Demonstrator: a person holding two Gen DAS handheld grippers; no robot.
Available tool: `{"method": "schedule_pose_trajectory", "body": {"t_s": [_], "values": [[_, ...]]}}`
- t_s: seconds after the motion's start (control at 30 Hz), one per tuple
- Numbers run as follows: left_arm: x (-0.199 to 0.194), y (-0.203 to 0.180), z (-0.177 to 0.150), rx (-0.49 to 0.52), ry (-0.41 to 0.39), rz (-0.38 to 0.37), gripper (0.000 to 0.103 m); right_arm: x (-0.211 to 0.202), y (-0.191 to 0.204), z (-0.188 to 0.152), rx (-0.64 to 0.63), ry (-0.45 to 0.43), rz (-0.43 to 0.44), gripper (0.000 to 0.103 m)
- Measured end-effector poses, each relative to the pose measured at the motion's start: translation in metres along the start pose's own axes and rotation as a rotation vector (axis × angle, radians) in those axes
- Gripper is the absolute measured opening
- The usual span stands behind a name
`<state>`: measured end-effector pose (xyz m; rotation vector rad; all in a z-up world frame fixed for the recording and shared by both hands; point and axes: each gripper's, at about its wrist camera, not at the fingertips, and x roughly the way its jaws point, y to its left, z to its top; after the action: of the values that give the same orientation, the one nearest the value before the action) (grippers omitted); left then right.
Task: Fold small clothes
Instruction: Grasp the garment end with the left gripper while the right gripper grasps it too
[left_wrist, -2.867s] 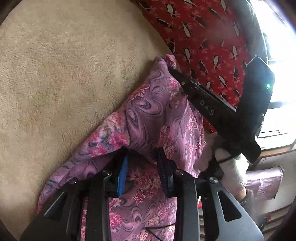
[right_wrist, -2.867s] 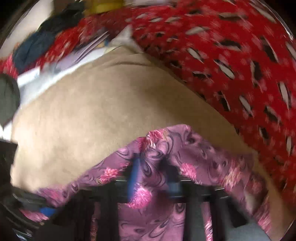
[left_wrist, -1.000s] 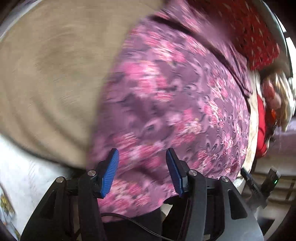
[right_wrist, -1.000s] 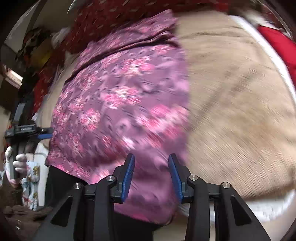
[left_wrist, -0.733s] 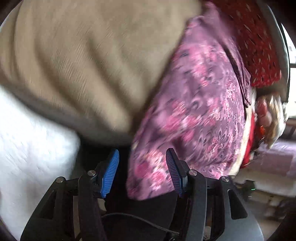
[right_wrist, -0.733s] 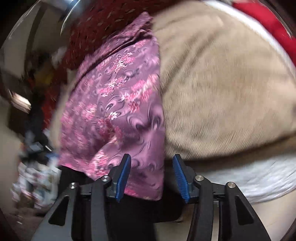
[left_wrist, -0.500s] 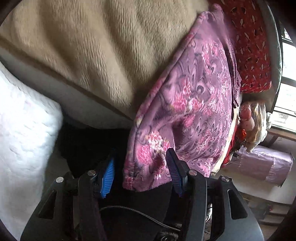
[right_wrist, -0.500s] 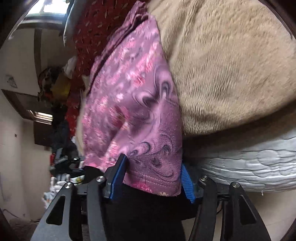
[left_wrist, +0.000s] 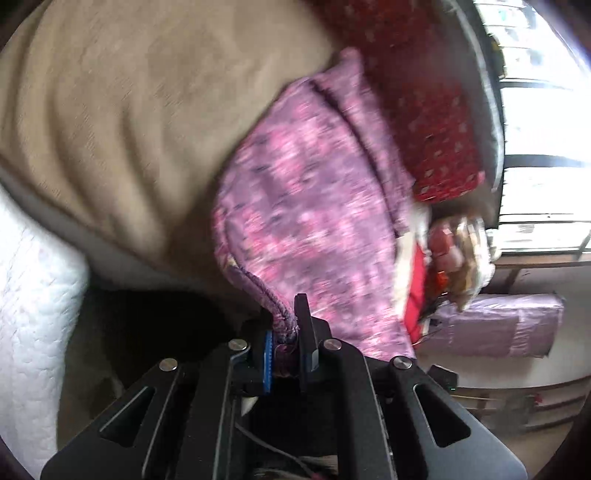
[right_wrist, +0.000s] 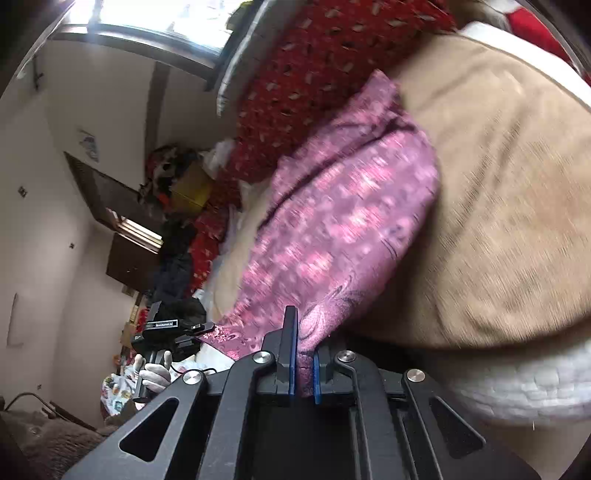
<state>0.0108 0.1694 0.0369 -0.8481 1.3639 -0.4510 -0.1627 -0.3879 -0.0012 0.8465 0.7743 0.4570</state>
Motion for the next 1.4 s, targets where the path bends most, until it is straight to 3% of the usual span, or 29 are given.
{"method": "schedule_pose_trajectory", "body": {"t_s": [0.2, 0.43, 0.57, 0.8, 1.07, 1.17, 1.23, 1.33, 1.4], "values": [[-0.006, -0.028, 0.036, -0.002, -0.071, -0.074, 0.008, 0.005, 0.003, 0.043, 0.036, -0.075, 0.073, 0.006], [0.001, -0.053, 0.099, 0.0, -0.146, -0.083, 0.008, 0.008, -0.002, 0.104, 0.087, -0.172, 0.112, 0.006], [0.016, -0.067, 0.14, 0.002, -0.188, -0.051, 0.008, 0.026, -0.017, 0.141, 0.116, -0.184, 0.089, 0.006], [0.059, -0.092, 0.214, 0.011, -0.195, -0.007, 0.007, 0.077, -0.045, 0.206, 0.138, -0.168, 0.034, 0.006], [0.108, -0.125, 0.307, 0.019, -0.227, 0.028, 0.008, 0.132, -0.089, 0.29, 0.218, -0.246, 0.019, 0.006], [0.137, -0.135, 0.335, 0.046, -0.227, 0.098, 0.008, 0.151, -0.111, 0.31, 0.267, -0.278, 0.007, 0.006], [0.163, -0.136, 0.349, 0.068, -0.215, 0.171, 0.008, 0.165, -0.127, 0.32, 0.305, -0.287, -0.021, 0.007], [0.192, -0.129, 0.365, 0.056, -0.164, 0.254, 0.008, 0.188, -0.153, 0.326, 0.401, -0.233, -0.08, 0.012], [0.194, -0.121, 0.374, 0.002, -0.125, 0.195, 0.008, 0.192, -0.164, 0.327, 0.456, -0.215, -0.066, 0.012]]}}
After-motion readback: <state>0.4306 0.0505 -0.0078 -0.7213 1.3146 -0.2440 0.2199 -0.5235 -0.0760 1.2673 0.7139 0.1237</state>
